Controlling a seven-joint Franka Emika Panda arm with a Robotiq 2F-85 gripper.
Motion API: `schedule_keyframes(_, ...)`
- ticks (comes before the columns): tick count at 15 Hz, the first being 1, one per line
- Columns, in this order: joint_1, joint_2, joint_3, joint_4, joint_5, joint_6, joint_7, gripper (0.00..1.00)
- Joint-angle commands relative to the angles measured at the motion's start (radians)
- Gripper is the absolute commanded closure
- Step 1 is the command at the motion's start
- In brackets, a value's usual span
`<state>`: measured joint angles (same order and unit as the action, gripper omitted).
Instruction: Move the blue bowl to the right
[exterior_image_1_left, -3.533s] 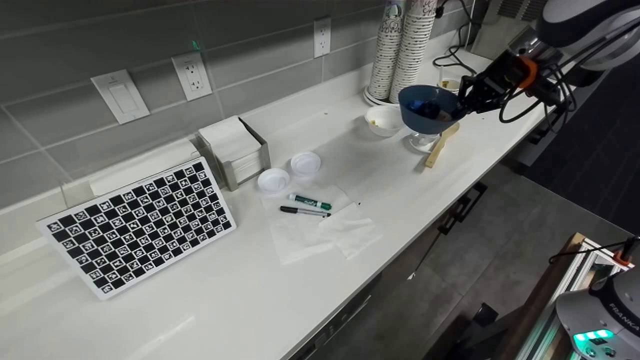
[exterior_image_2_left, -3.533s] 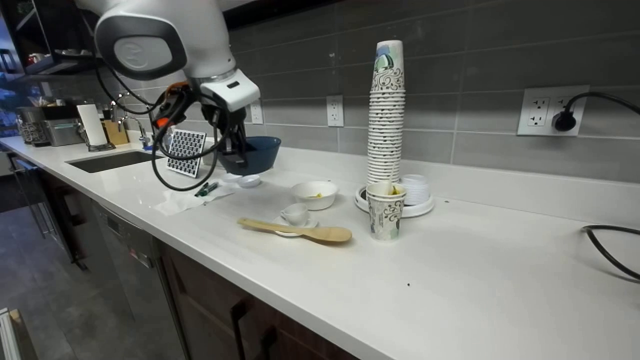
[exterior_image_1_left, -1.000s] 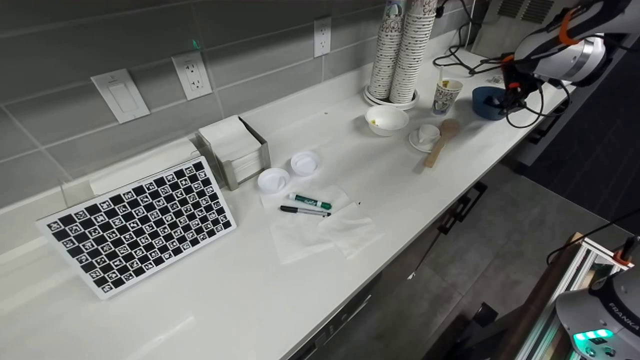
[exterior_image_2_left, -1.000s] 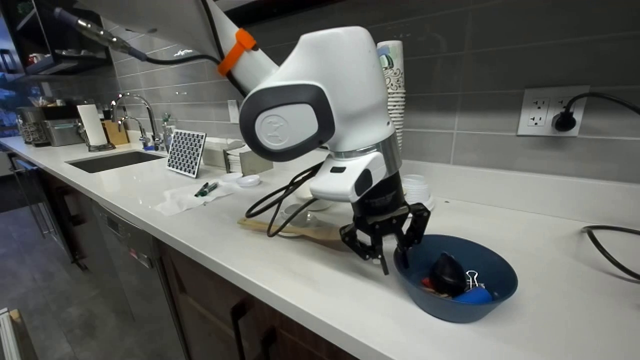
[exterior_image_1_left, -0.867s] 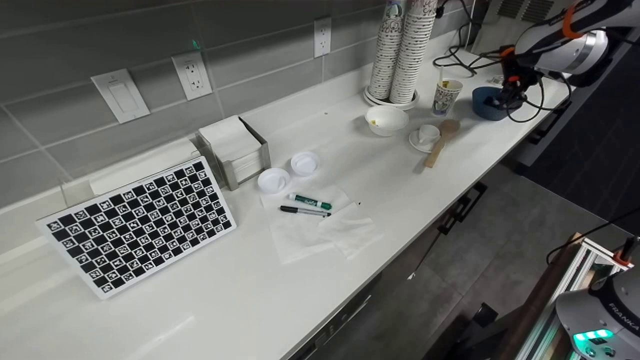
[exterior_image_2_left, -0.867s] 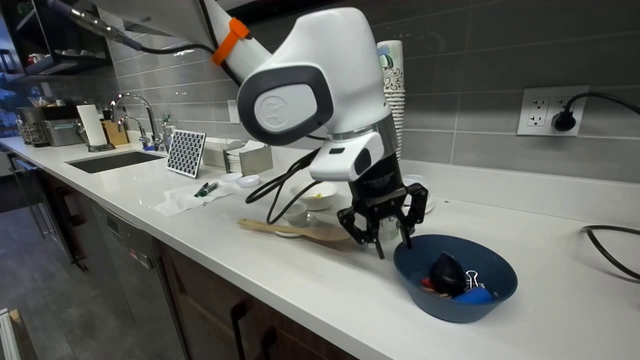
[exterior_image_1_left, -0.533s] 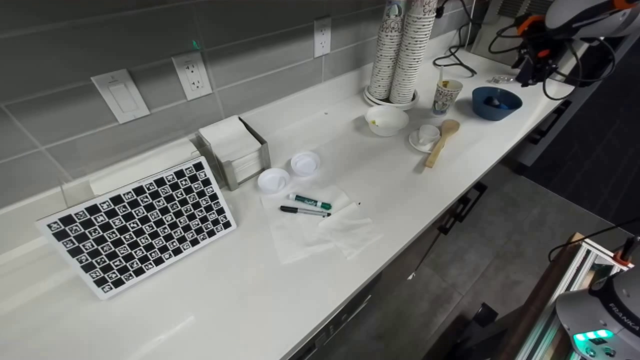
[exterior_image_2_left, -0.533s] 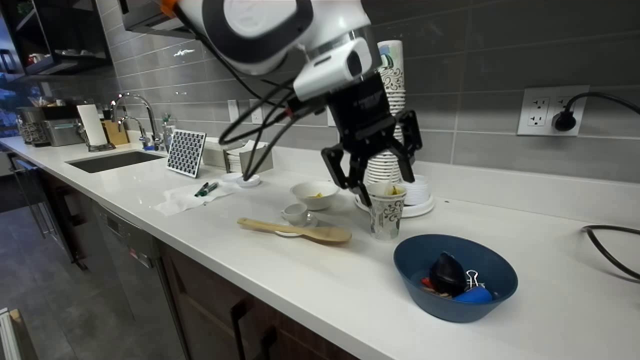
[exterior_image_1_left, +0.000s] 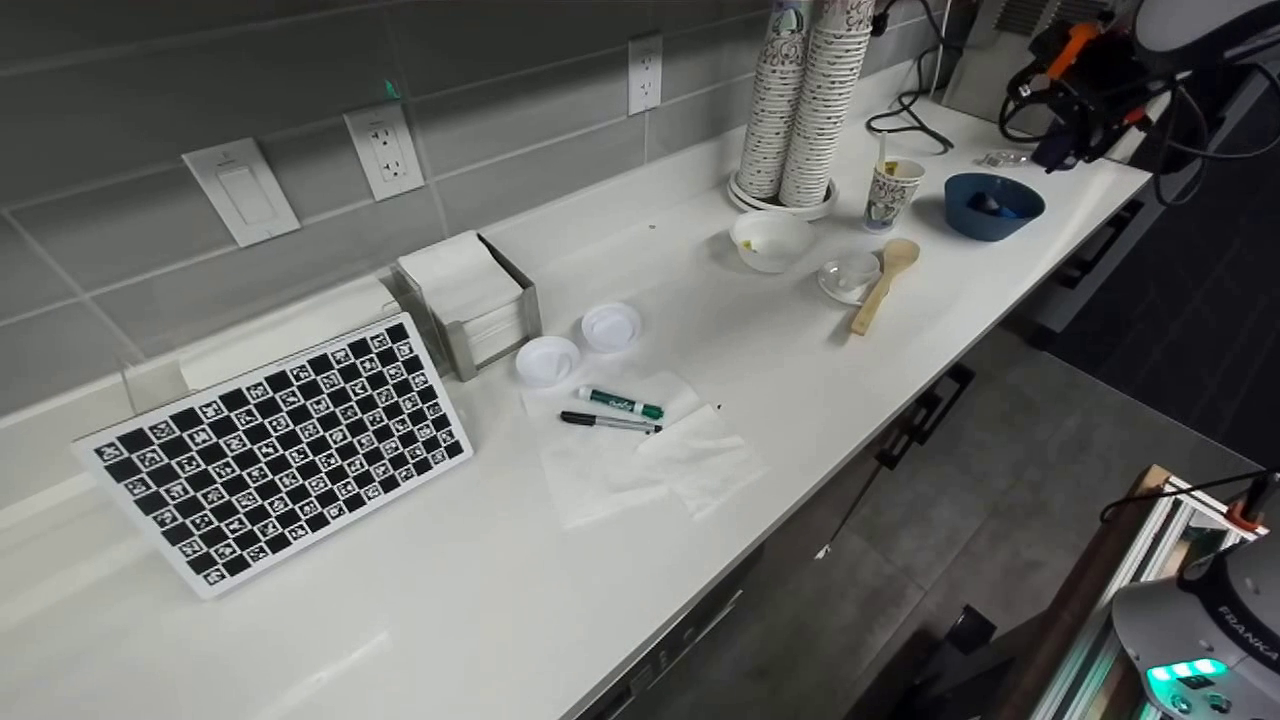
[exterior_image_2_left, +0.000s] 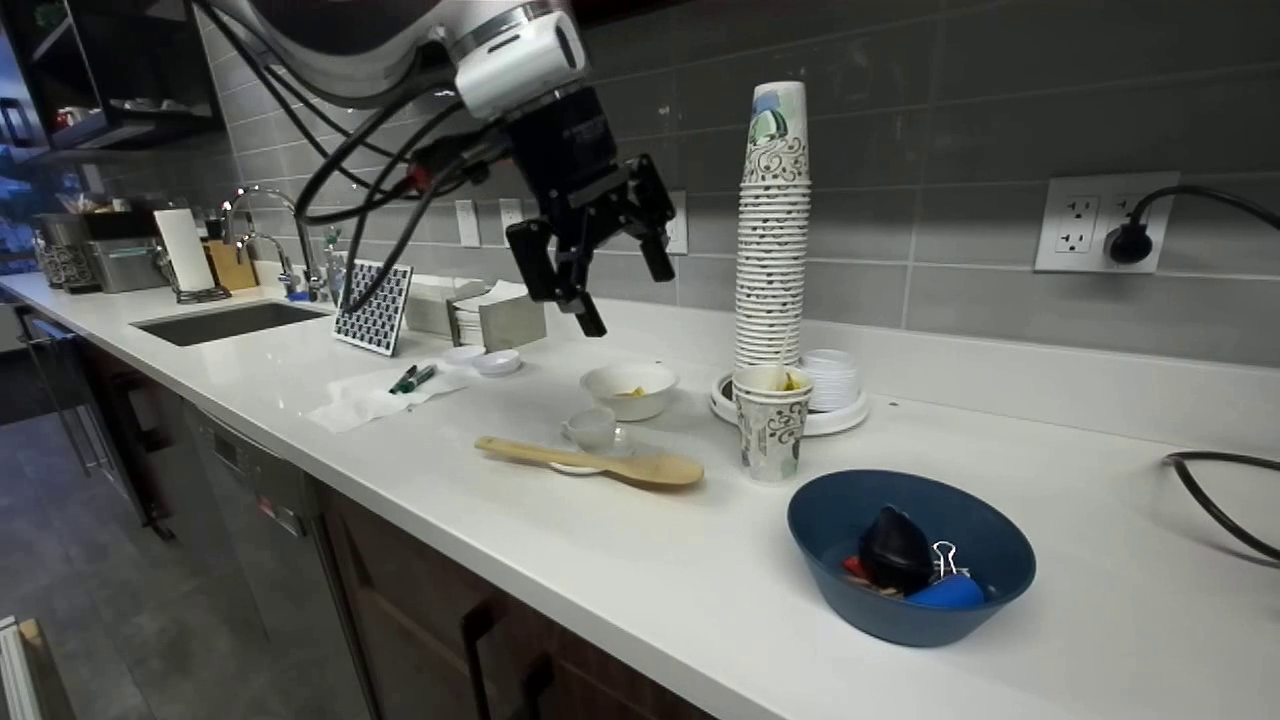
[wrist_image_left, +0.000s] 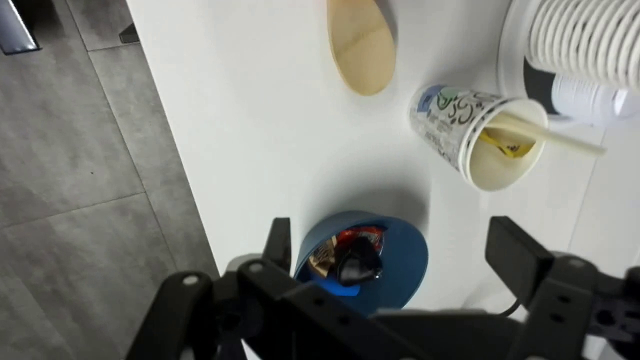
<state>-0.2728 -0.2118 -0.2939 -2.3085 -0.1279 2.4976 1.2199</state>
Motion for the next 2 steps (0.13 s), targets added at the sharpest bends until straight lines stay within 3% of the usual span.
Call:
schedule_keyframes(1,-0.035,-0.027,0.043,-0.027,0.016,0.007,-0.057,0.00)
schedule_keyframes(2,-0.038,-0.057,0.052,-0.053,0.019,0.010,-0.088,0.00)
